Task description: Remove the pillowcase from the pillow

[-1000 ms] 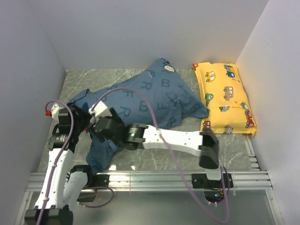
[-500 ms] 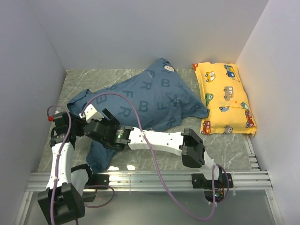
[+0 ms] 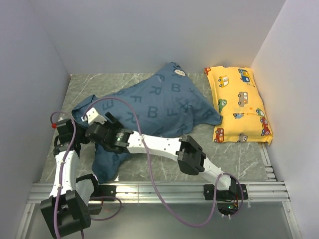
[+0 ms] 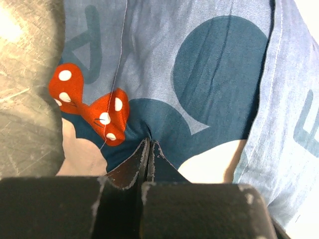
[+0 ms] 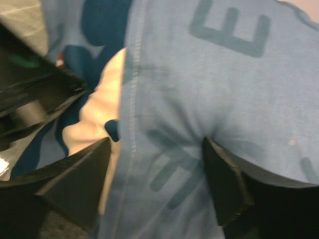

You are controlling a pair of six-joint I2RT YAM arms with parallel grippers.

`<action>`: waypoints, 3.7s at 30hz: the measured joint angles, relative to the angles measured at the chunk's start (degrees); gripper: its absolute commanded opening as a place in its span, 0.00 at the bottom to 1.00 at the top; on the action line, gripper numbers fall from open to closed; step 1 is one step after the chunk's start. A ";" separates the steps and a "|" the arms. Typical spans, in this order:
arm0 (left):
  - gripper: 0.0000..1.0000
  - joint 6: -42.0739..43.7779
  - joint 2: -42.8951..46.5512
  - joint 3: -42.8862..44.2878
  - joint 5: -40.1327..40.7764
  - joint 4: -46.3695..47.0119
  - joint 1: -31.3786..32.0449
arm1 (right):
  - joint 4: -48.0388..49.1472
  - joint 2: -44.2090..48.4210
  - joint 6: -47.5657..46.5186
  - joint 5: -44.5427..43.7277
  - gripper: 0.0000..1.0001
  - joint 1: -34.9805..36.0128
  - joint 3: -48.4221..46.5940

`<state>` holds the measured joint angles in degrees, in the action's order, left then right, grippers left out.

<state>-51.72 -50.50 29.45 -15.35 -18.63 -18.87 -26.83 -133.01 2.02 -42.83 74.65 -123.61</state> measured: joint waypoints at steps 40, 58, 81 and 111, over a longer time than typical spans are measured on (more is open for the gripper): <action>0.70 13.88 -11.74 20.59 6.82 -5.33 3.37 | 14.21 27.78 19.52 21.81 0.04 -24.06 40.02; 0.89 8.70 -10.21 26.49 29.09 -9.94 38.77 | 15.76 27.32 24.11 27.78 0.00 -25.20 40.11; 0.00 4.50 -17.84 29.05 43.28 -15.06 45.38 | 18.32 27.30 29.75 39.63 0.00 -33.03 41.94; 0.01 4.90 -7.32 1.92 12.11 4.02 17.03 | 16.83 33.81 27.98 43.87 0.50 -36.24 46.03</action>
<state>-46.83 -57.82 31.38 -3.25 -14.61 -1.85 -10.00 -99.20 30.00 1.04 38.41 -77.58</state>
